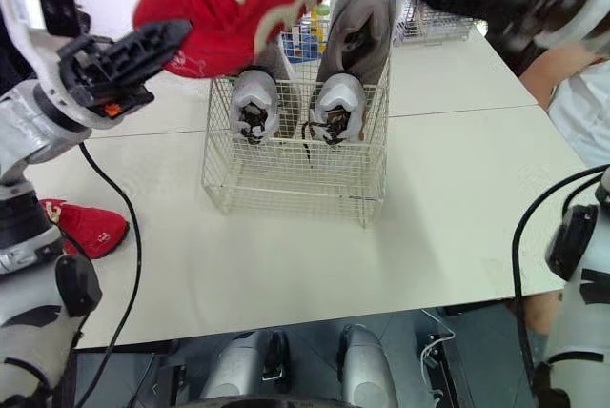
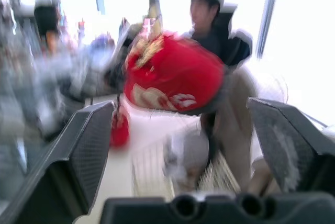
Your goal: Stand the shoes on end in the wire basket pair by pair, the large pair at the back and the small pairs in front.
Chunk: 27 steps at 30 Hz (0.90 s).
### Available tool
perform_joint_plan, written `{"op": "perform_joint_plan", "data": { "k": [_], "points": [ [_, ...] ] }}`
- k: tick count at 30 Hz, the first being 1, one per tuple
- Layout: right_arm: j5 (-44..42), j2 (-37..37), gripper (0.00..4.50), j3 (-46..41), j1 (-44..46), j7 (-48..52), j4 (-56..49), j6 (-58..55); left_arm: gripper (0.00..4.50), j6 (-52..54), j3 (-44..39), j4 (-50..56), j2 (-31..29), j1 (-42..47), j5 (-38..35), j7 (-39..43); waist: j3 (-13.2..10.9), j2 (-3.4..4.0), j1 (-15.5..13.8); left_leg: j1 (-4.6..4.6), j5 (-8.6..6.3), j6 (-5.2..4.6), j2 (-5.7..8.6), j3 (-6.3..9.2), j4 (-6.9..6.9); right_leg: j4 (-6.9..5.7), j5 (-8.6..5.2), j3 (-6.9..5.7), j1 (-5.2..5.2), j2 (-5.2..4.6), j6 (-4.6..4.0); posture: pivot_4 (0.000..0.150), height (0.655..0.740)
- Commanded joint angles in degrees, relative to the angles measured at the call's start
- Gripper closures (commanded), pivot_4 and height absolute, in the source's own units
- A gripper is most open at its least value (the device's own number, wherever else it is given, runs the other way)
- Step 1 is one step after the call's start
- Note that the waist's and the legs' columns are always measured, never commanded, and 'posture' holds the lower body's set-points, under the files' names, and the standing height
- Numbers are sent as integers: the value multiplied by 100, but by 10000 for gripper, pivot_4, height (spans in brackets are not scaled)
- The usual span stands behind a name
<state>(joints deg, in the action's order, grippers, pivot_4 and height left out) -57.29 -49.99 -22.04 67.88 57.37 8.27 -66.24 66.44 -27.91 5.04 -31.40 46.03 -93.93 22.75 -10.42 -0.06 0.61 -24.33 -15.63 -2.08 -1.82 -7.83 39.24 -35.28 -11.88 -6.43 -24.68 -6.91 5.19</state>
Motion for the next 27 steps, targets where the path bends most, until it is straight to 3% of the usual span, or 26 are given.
{"op": "perform_joint_plan", "data": {
  "k": [1,7,12,27],
  "points": [
    [-1027,765,726,-910,-222,-1582,-49,-595,41867,-854,-81,618,461,-169,-484,-525,0,0,2,1,0,0,0,0,0,0,2,0,0,0,-3,1500,7400],
    [-2056,2083,726,-1108,-382,-3417,-477,-511,41867,-1586,305,980,1068,-213,-564,-811,-2,6,-9,-3,3,-1,0,-4,0,-7,5,-1,-5,8,-5,1500,7400],
    [-2483,2753,726,-873,-403,-4070,-783,-83,41867,-1825,608,904,1191,-186,-404,-683,-1,5,-21,-6,3,-3,2,-4,1,-3,4,-3,-3,12,-3,1500,7400],
    [-2535,2931,726,-30,-302,-3830,-1037,675,41867,-2027,1035,684,1219,-450,-47,-414,-1,5,5,-5,2,-4,-1,-3,0,2,4,-3,-2,19,-2,1500,7400]
  ]
}}
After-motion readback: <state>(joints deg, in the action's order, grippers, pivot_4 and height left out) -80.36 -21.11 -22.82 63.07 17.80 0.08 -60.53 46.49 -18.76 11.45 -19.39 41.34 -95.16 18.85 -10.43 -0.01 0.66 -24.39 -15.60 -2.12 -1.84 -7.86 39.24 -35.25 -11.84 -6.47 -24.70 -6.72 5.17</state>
